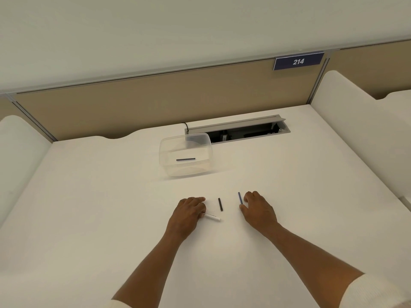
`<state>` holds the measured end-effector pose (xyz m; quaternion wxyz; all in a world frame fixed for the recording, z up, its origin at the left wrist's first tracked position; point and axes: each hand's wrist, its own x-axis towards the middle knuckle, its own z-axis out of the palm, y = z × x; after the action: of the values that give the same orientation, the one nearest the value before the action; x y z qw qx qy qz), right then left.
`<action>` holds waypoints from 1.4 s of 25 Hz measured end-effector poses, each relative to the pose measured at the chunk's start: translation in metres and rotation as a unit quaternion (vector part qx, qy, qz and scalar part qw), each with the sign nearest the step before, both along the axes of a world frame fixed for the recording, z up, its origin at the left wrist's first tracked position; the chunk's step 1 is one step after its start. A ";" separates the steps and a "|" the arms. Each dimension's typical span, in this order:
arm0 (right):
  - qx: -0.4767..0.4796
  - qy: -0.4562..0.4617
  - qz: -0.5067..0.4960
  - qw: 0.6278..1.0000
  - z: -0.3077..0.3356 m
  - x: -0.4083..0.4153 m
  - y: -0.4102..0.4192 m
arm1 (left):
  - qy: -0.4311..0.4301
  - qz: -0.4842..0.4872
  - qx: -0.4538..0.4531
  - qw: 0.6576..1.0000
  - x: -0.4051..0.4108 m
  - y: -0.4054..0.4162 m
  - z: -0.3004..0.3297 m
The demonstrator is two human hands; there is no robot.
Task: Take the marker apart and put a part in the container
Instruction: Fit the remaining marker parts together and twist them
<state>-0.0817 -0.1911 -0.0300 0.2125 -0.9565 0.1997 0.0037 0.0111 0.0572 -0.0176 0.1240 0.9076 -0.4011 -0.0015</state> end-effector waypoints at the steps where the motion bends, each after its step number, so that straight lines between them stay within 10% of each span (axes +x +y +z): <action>1: -0.016 0.002 -0.002 1.000 0.001 0.001 0.002 | 0.000 0.013 0.000 1.000 0.000 0.001 0.003; 15: -0.119 0.061 0.015 0.991 0.015 0.008 0.011 | 0.032 0.108 0.014 0.994 0.007 0.003 0.022; 35: 0.014 -0.061 0.084 0.994 0.045 0.006 0.036 | 0.024 0.116 -0.050 0.992 -0.006 0.002 0.037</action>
<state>-0.0759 -0.1555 0.0148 0.2365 -0.9653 0.1051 -0.0343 0.0054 0.0588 0.0199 0.1778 0.9405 -0.2893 0.0116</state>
